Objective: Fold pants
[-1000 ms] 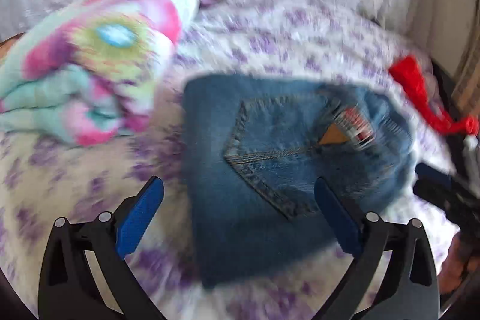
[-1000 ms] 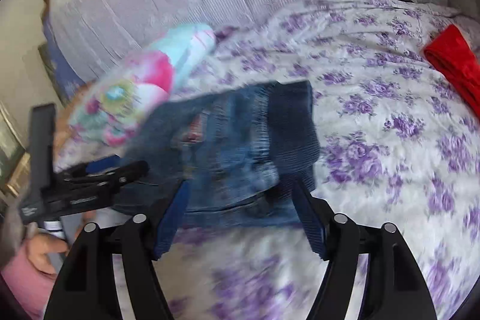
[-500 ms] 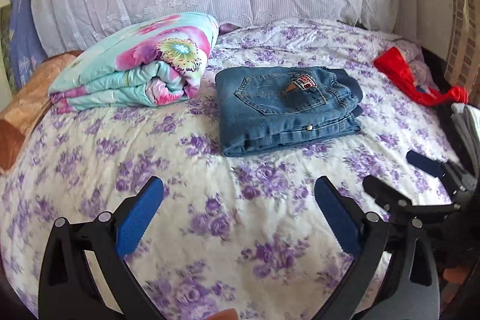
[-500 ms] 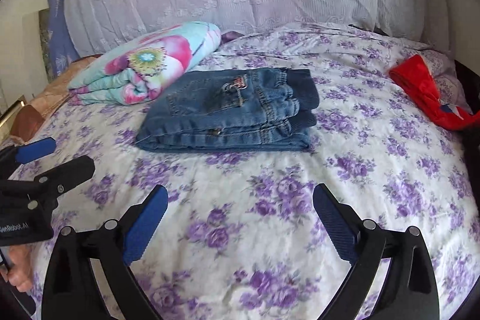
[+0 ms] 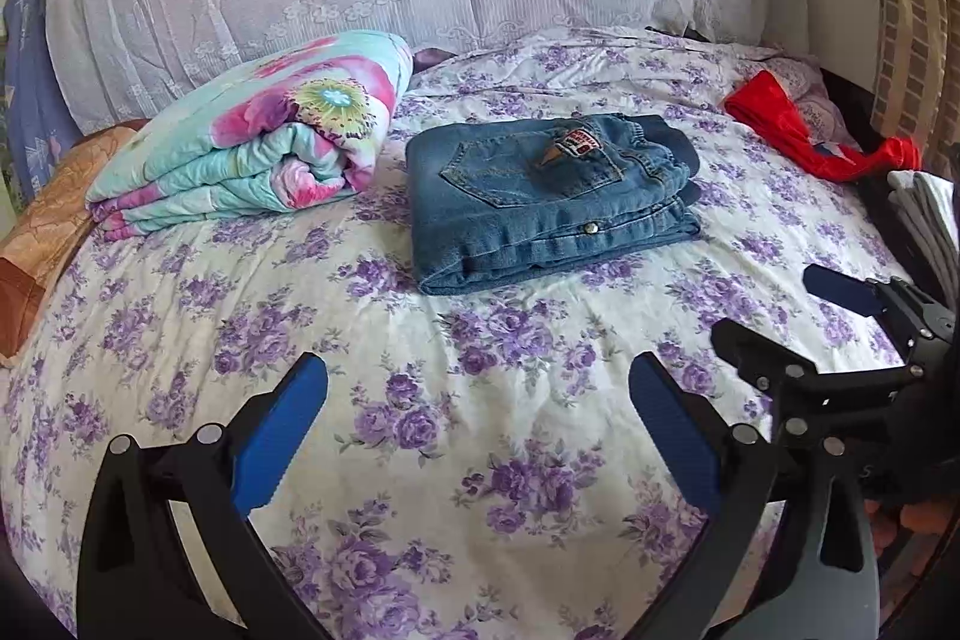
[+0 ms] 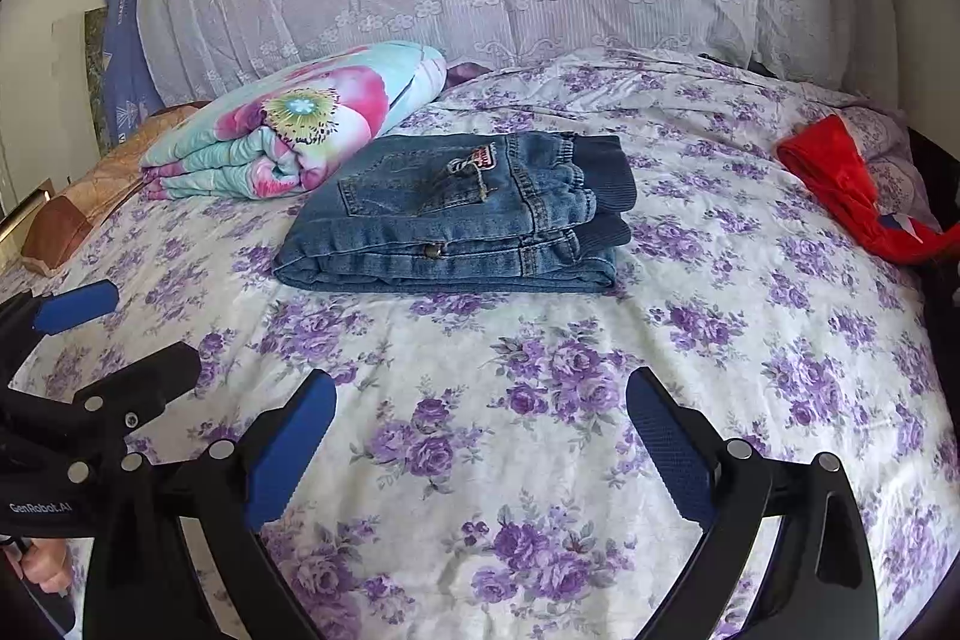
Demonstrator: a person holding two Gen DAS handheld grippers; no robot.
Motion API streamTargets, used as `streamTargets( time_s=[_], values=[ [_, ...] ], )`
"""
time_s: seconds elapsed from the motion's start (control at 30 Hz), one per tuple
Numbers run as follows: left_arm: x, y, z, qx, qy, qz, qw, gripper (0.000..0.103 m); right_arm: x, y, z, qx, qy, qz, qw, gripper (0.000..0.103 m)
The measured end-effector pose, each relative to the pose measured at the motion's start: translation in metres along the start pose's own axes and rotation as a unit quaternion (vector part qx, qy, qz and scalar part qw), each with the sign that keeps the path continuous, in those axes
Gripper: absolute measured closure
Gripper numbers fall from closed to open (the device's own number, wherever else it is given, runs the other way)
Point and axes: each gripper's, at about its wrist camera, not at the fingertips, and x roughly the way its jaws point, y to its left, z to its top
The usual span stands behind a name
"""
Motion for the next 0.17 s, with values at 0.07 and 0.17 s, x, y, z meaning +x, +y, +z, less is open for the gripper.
streamTargets(
  time_s=[0.07,0.17],
  values=[
    [0.0017,0.0016,0.0003,0.0,0.0,0.002,1.0,0.005,0.0003,-0.0028,-0.0001,0.008,0.001,-0.001,1.0,0.005],
    [0.0053,0.007,0.0002,-0.009,0.004,0.0,1.0,0.005,-0.0006,-0.0055,-0.0001,0.015,-0.001,-0.002,1.0,0.005]
  ],
)
